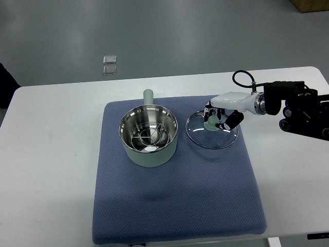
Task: Open lid and place right of pot
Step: 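Carry the lid beside the pot and set it down on the mat, then open the right hand and lift it away from the lid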
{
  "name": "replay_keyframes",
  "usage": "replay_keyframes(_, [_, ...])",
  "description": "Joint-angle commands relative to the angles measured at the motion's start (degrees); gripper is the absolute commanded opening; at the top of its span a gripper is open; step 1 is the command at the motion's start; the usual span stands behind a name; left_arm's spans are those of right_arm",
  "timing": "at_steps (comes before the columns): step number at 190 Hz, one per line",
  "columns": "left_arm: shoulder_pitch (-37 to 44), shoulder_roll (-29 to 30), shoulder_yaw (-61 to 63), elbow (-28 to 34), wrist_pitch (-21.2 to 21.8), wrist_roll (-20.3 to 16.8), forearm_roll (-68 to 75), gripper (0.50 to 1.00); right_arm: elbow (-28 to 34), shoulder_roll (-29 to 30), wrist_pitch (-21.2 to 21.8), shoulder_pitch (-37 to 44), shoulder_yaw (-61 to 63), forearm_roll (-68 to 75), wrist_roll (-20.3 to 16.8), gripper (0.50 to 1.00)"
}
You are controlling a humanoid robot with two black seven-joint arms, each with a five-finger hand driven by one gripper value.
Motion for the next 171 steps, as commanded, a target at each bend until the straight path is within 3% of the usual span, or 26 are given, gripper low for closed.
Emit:
replay_keyframes(1, [0.0, 0.0, 0.0, 0.0, 0.0, 0.0, 0.0, 1.000, 0.1, 0.0, 0.2, -0.7, 1.4, 0.1, 0.1, 0.821])
replay_keyframes(12, [0.0, 0.0, 0.0, 0.0, 0.0, 0.0, 0.0, 1.000, 0.1, 0.0, 0.6, -0.8, 1.8, 0.1, 0.2, 0.881])
replay_keyframes(23, [0.0, 0.0, 0.0, 0.0, 0.0, 0.0, 0.0, 1.000, 0.1, -0.1, 0.8, -0.8, 1.9, 0.2, 0.2, 0.897])
replay_keyframes(66, [0.0, 0.0, 0.0, 0.0, 0.0, 0.0, 0.0, 1.000, 0.1, -1.0, 2.6, -0.9, 5.9, 0.3, 1.0, 0.905])
replay_keyframes(115, [0.0, 0.0, 0.0, 0.0, 0.0, 0.0, 0.0, 1.000, -1.3, -2.7, 6.5, -3.5, 20.2, 2.0, 0.5, 0.903])
replay_keyframes(116, [0.0, 0.0, 0.0, 0.0, 0.0, 0.0, 0.0, 1.000, -2.4, -2.7, 7.3, -5.5, 26.0, 3.7, 0.1, 0.903])
replay_keyframes(151, [0.0, 0.0, 0.0, 0.0, 0.0, 0.0, 0.0, 1.000, -6.3, 0.1, 8.2, -13.4, 46.9, 10.4, -4.3, 0.903])
replay_keyframes(169, [0.0, 0.0, 0.0, 0.0, 0.0, 0.0, 0.0, 1.000, -6.3, 0.1, 8.2, -13.4, 46.9, 10.4, -4.3, 0.903])
replay_keyframes(170, [-0.1, 0.0, 0.0, 0.0, 0.0, 0.0, 0.0, 1.000, -8.9, 3.5, 8.0, -17.7, 57.4, 11.4, -5.9, 0.901])
replay_keyframes(171, [0.0, 0.0, 0.0, 0.0, 0.0, 0.0, 0.0, 1.000, -9.2, 3.9, 8.0, -18.3, 58.7, 11.4, -6.1, 0.901])
